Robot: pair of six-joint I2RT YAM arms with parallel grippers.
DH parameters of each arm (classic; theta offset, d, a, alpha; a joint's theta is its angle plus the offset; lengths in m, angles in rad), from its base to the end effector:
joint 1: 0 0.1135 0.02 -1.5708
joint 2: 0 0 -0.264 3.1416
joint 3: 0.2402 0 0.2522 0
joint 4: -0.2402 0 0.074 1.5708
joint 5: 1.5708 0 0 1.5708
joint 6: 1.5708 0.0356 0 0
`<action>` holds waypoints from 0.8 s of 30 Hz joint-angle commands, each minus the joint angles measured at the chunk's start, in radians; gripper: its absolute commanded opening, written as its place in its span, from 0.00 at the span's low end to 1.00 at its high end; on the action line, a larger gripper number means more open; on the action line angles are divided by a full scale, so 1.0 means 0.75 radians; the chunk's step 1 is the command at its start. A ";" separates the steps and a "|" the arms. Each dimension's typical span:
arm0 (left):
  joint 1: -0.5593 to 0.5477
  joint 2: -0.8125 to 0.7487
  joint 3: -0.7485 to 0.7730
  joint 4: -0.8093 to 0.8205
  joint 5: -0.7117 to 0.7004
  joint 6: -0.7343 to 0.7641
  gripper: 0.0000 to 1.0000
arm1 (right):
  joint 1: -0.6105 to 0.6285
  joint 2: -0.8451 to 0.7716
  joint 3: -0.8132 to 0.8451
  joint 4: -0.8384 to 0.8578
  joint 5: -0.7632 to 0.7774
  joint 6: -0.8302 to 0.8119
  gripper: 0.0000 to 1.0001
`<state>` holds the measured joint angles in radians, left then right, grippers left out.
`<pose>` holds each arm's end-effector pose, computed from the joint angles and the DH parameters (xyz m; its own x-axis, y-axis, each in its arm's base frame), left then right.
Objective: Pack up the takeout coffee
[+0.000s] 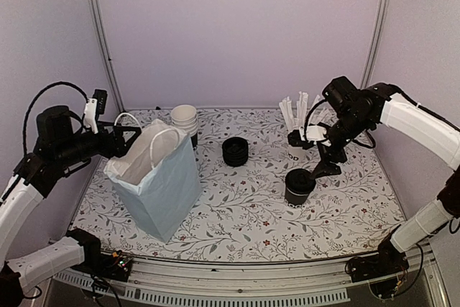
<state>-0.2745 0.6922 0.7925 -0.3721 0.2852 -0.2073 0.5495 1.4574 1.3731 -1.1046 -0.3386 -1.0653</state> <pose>0.1500 -0.0527 0.3372 -0.3601 -0.1038 -0.9271 0.4567 0.8470 -0.2722 0.2321 0.1560 0.3151 0.1401 -0.8819 -0.4502 -0.9820 -0.0658 -0.1768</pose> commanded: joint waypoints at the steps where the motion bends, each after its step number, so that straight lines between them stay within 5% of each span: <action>1: 0.010 -0.029 -0.127 0.194 0.008 0.071 0.93 | 0.009 0.134 0.129 -0.127 0.035 -0.107 0.99; 19: 0.019 -0.208 -0.240 0.296 -0.070 0.082 0.95 | 0.104 0.342 0.127 -0.084 0.173 -0.006 0.99; 24: 0.018 -0.201 -0.240 0.293 -0.067 0.082 0.95 | 0.112 0.336 0.090 -0.064 0.198 0.008 0.90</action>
<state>-0.2729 0.5388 0.6216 -0.1764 0.2356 -0.1570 0.6231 1.7077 1.4635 -1.1614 -0.2134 -1.0756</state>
